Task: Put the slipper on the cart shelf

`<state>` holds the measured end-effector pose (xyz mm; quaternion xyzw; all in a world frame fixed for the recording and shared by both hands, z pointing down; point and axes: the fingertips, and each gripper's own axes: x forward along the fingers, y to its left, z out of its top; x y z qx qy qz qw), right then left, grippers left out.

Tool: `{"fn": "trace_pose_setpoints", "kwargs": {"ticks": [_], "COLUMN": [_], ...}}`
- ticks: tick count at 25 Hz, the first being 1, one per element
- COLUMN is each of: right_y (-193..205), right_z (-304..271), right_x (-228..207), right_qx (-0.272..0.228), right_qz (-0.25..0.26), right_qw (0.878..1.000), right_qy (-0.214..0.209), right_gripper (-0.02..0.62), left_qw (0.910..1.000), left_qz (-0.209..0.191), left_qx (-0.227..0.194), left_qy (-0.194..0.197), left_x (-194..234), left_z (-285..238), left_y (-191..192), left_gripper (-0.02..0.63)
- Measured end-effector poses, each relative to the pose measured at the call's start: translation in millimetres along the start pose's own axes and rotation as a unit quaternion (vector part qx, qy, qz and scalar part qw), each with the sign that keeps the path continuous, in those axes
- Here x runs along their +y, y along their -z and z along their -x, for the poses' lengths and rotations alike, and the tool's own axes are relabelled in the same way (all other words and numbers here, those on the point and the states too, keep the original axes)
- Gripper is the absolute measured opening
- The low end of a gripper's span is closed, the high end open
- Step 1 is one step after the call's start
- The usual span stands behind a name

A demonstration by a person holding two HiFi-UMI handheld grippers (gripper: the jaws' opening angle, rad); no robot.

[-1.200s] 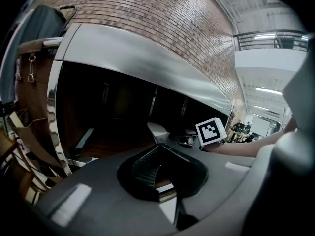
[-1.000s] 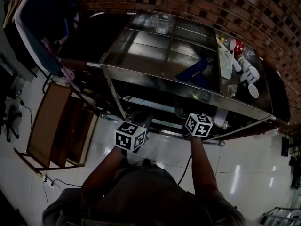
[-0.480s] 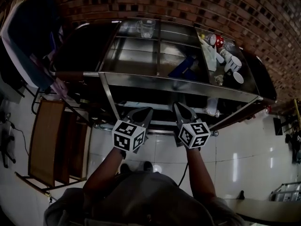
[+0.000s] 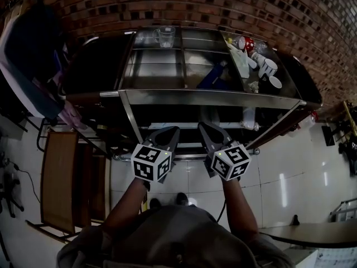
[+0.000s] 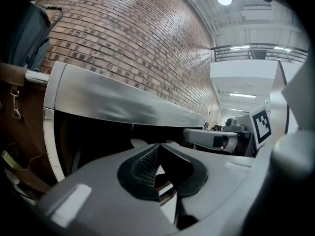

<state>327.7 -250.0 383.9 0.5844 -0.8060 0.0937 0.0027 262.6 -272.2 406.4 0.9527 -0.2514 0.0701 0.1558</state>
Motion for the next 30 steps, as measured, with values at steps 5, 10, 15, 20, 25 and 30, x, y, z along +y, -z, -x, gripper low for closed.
{"fn": "trace_pose_setpoints", "kwargs": {"ticks": [5, 10, 15, 20, 25, 30], "right_y": [-1, -3, -3, 1, 2, 1], "right_z": [-1, -1, 3, 5, 6, 6], "right_x": [9, 17, 19, 21, 23, 24], "right_qx": [-0.002, -0.003, -0.002, -0.002, -0.001, -0.002], "right_qz": [0.001, 0.000, -0.004, -0.008, -0.012, -0.013], "right_qw": [1.000, 1.000, 1.000, 1.000, 1.000, 0.999], "right_qy": [-0.004, -0.012, -0.018, -0.024, -0.029, -0.035], "right_gripper": [0.000, 0.000, 0.000, 0.000, 0.000, 0.000], "left_qw": [1.0000, 0.9999, 0.9999, 0.9999, 0.9998, 0.9998], "left_qz": [-0.003, -0.002, 0.001, -0.001, -0.001, 0.000], "left_qx": [-0.001, -0.004, -0.002, 0.000, 0.004, 0.006], "left_qy": [-0.002, -0.011, -0.016, -0.017, -0.017, -0.020], "left_x": [2, 5, 5, 3, 1, 1], "left_z": [9, 19, 22, 22, 23, 23], "left_y": [-1, -2, -1, 2, 5, 6], "left_gripper": [0.008, 0.008, 0.008, 0.008, 0.008, 0.008]}}
